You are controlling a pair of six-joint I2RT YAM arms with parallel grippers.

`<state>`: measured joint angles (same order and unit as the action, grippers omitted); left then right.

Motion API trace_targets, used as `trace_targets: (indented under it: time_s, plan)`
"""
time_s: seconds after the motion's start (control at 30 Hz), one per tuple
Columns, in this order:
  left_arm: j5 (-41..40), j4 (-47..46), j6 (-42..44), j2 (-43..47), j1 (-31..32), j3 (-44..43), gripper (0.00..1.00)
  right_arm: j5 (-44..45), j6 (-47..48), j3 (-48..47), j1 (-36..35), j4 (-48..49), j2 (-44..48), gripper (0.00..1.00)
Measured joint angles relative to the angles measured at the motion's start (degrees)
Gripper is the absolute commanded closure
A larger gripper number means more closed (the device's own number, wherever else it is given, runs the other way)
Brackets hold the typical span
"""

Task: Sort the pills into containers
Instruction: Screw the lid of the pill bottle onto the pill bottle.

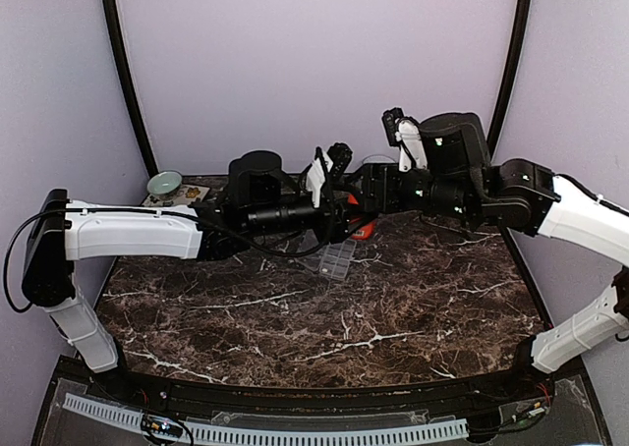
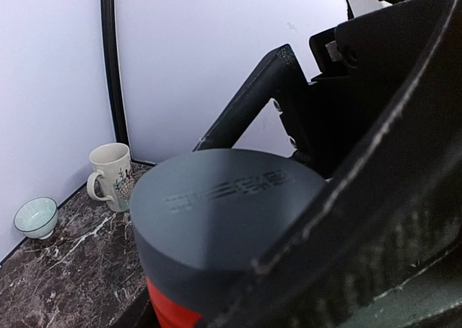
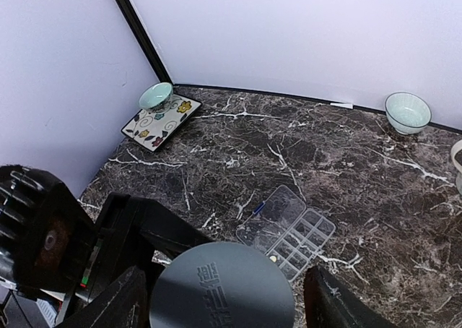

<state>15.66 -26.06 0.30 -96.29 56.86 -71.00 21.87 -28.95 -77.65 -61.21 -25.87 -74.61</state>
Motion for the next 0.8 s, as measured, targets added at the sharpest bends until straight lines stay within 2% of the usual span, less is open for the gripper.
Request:
trace_targets:
  time_s: [0.47, 0.8]
  plan:
    - [3.6, 0.0, -1.7, 1.7, -0.3, 0.6, 1.00, -4.6, 1.7, 4.2, -0.2, 1.7, 6.0, 0.24]
    - [5.6, 0.0, -2.5, 1.7, -0.5, 0.6, 1.00, -8.9, 3.5, 4.2, -0.2, 3.7, 6.1, 0.20]
